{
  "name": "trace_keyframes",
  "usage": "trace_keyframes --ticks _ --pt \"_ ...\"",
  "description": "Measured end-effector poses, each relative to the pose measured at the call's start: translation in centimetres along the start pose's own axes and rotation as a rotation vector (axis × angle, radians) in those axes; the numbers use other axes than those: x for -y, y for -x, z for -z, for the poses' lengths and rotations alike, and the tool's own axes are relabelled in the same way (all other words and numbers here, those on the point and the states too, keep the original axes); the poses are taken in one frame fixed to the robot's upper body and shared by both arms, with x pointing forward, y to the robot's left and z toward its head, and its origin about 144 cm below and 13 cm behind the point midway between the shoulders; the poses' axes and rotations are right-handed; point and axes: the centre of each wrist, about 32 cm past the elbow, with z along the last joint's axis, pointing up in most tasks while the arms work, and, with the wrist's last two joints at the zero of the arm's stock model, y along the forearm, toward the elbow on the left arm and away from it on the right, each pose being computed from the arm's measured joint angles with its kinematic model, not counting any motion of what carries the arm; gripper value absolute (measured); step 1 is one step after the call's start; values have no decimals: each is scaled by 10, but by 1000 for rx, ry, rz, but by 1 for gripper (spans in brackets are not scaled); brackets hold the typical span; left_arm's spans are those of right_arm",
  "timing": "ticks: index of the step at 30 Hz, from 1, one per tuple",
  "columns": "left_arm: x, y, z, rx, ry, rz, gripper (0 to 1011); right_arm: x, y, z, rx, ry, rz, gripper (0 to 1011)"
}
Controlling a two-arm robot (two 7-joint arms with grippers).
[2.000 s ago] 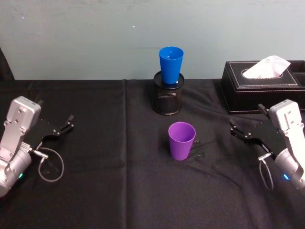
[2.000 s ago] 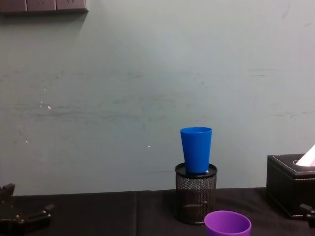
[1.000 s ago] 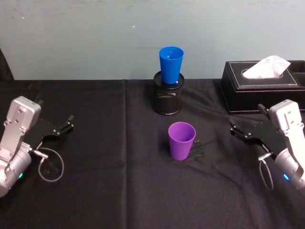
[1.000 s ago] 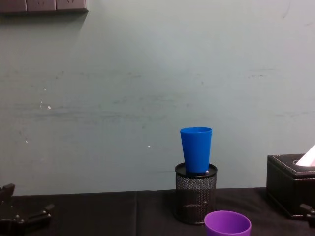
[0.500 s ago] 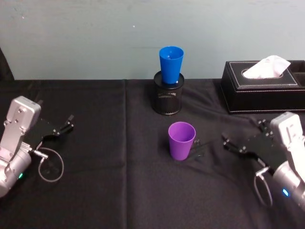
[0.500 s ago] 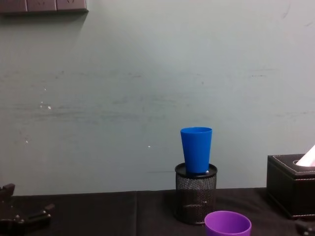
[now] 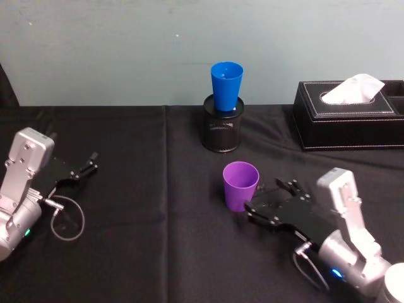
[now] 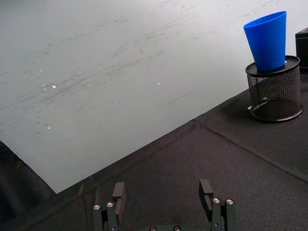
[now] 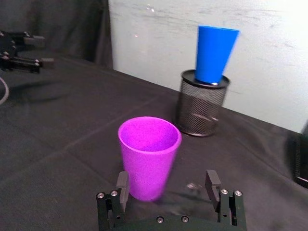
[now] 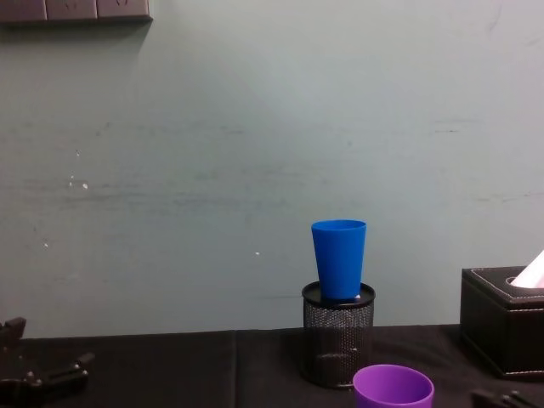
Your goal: Pick up one cup with a gripper and tap it against the other cup.
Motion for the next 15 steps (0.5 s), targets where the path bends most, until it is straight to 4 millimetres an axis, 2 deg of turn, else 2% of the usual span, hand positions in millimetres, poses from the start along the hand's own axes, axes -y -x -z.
trace_keyframes --ticks 7,15 --pt "0 0 0 0 0 0 1000 -22 7 -2 -41 -20 -29 1003" --pt "0 0 0 0 0 0 1000 -42 6 1 -100 -47 -20 1003"
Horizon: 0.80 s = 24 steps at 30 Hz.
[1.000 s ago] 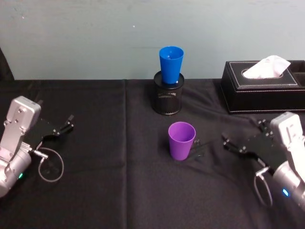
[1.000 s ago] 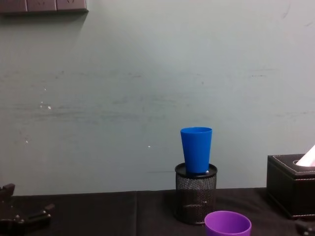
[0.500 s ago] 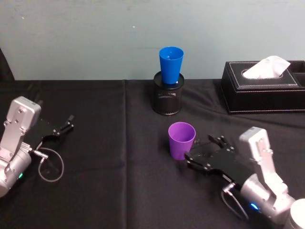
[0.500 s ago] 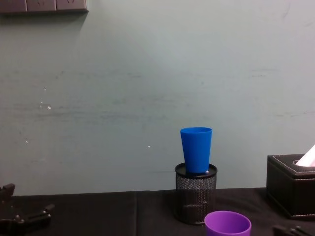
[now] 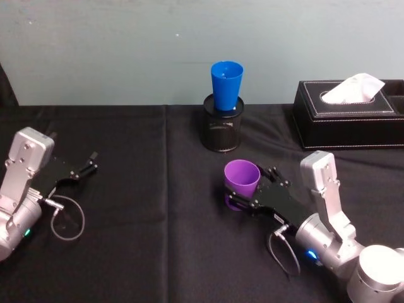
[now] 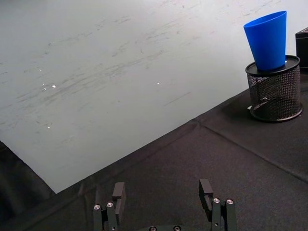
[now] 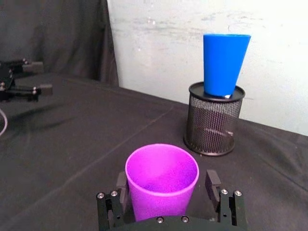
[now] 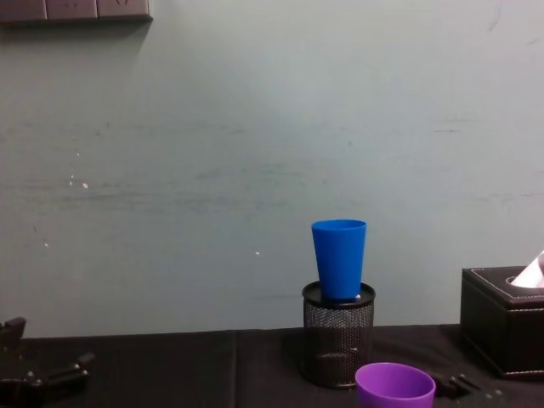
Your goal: Pick up one cup with a gripper and tap it against the other cup.
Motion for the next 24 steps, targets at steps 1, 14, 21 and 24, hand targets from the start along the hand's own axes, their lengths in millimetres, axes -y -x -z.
trace_keyframes --ticks 1,14,21,24 --pt "0 0 0 0 0 0 1000 -3 0 1 -7 -8 2 1003" --pt "0 0 0 0 0 0 1000 -16 3 7 -57 -33 -7 1003" --pt "0 0 0 0 0 0 1000 -19 4 8 -66 -37 -6 1003" --pt "0 0 0 0 0 0 1000 -19 5 8 -67 -35 -6 1003"
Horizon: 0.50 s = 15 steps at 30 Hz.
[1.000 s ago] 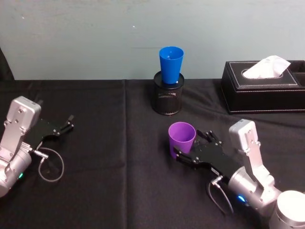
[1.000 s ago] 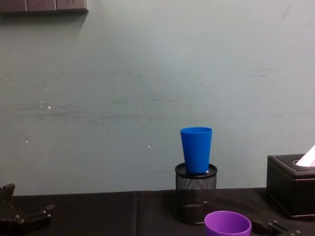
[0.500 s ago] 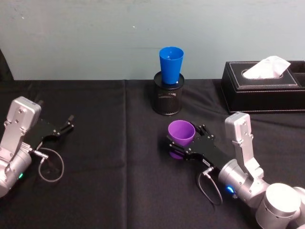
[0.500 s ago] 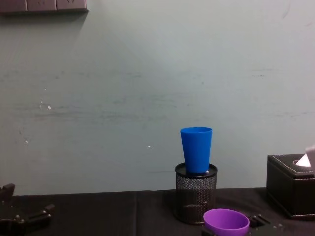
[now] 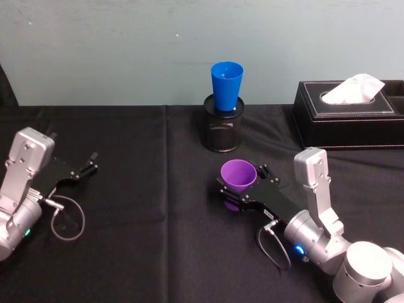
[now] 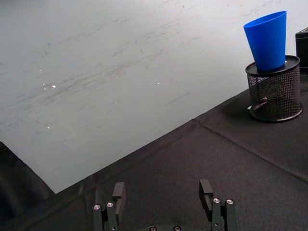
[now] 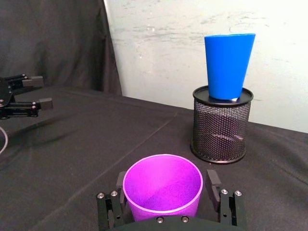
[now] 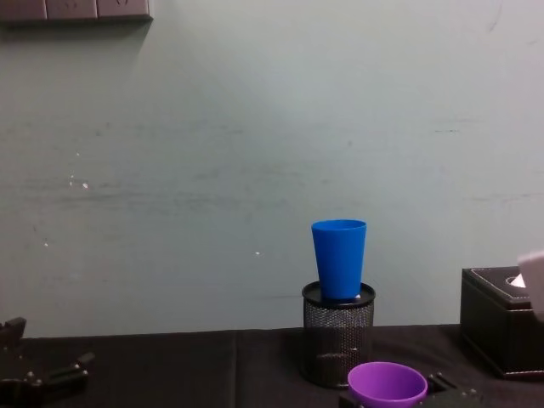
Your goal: Pick up one cup with a gripper and tap it against the other cup.
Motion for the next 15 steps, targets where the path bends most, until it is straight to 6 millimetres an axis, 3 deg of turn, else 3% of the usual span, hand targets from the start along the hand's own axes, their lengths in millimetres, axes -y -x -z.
trace_keyframes --ticks 6,11,15 --pt "0 0 0 0 0 0 1000 -1 0 2 -2 12 -1 964" --pt "0 0 0 0 0 0 1000 -2 1 2 2 23 -6 822" --pt "0 0 0 0 0 0 1000 -2 1 1 4 23 -6 765"
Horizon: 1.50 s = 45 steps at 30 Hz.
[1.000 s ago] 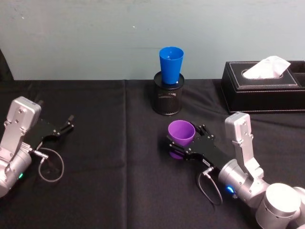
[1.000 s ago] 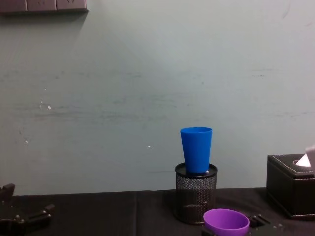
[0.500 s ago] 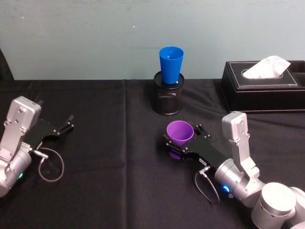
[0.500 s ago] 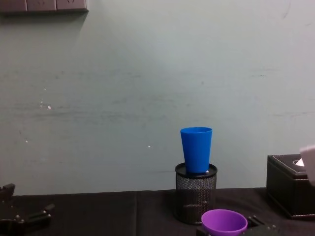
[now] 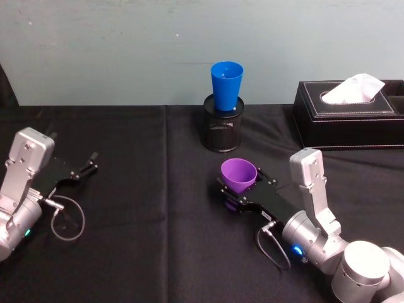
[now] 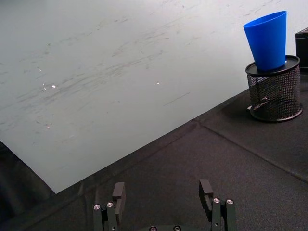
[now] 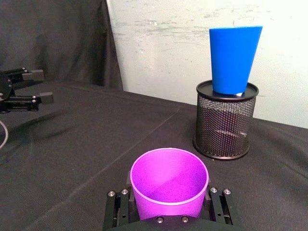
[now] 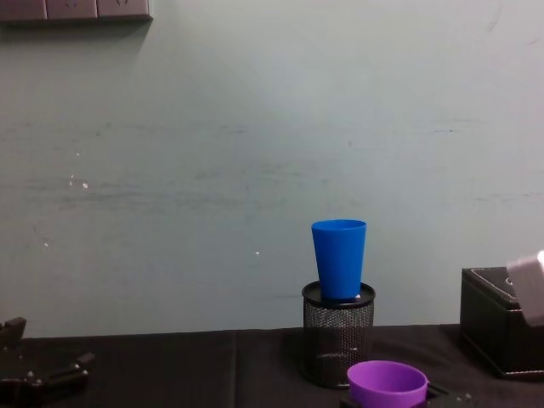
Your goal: Pick up one cup with a gripper and tap it against the other cup.
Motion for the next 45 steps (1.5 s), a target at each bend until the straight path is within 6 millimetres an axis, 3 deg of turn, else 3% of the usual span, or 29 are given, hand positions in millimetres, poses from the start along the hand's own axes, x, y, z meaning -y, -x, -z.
trace_keyframes --ticks 8,19,45 --pt "0 0 0 0 0 0 1000 4 2 -18 25 -27 -8 734" --pt "0 0 0 0 0 0 1000 12 4 -61 64 -90 -4 734" --pt "0 0 0 0 0 0 1000 12 4 -63 62 -93 -5 734"
